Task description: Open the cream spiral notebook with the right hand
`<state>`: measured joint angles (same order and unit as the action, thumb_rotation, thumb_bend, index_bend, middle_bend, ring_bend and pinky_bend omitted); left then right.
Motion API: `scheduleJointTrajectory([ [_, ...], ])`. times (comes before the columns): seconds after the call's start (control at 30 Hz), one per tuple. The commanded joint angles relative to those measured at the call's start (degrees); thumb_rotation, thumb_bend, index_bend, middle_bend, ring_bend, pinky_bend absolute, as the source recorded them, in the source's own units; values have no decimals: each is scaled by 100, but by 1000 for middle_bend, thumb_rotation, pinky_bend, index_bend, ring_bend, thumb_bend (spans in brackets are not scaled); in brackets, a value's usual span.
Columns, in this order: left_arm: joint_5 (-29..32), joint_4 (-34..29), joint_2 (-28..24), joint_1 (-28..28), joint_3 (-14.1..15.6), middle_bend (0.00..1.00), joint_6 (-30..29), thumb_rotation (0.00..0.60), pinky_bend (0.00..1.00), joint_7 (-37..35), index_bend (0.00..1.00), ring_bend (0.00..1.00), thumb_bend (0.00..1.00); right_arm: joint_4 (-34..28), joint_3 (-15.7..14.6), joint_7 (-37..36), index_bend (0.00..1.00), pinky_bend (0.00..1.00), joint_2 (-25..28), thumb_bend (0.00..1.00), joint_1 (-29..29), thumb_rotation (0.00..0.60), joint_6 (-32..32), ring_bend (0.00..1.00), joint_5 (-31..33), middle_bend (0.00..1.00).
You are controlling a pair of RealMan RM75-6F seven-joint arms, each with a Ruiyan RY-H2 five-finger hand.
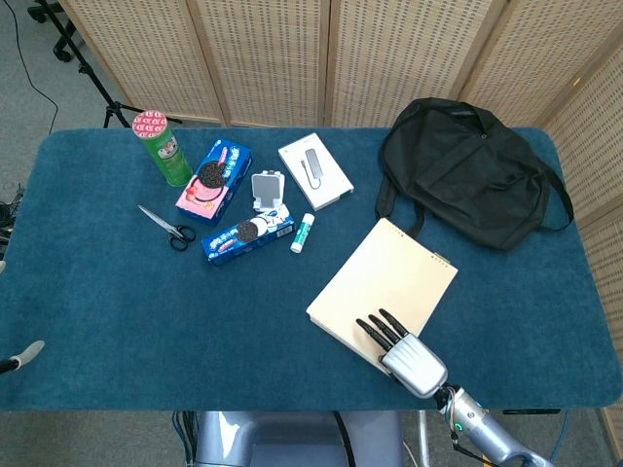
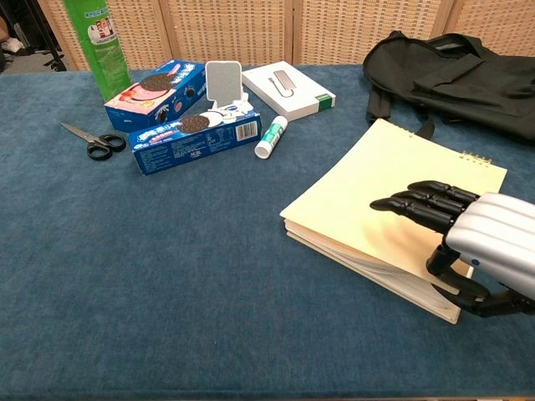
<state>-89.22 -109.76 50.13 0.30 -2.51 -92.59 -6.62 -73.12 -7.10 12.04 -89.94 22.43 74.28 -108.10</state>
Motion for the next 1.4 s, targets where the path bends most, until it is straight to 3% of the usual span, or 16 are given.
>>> scheduleJointTrajectory([
  [0.03, -5, -2, 1, 1, 4, 0, 1, 600, 0, -1, 0, 0, 0, -31, -22, -3, 681, 0, 21, 743, 32, 600, 13, 0, -47, 47],
  [0.57, 1, 1, -3, -2, -1, 0, 5, 600, 0, -7, 0, 0, 0, -209, -26, 38, 681, 0, 145, 951, 129, 600, 4, 0, -54, 55],
  [1.4, 40, -23, 34, -17, -7, 0, 40, 600, 0, 108, 0, 0, 0, -642, -392, 104, 681, 0, 577, 956, 816, 600, -289, 0, -1015, 97],
])
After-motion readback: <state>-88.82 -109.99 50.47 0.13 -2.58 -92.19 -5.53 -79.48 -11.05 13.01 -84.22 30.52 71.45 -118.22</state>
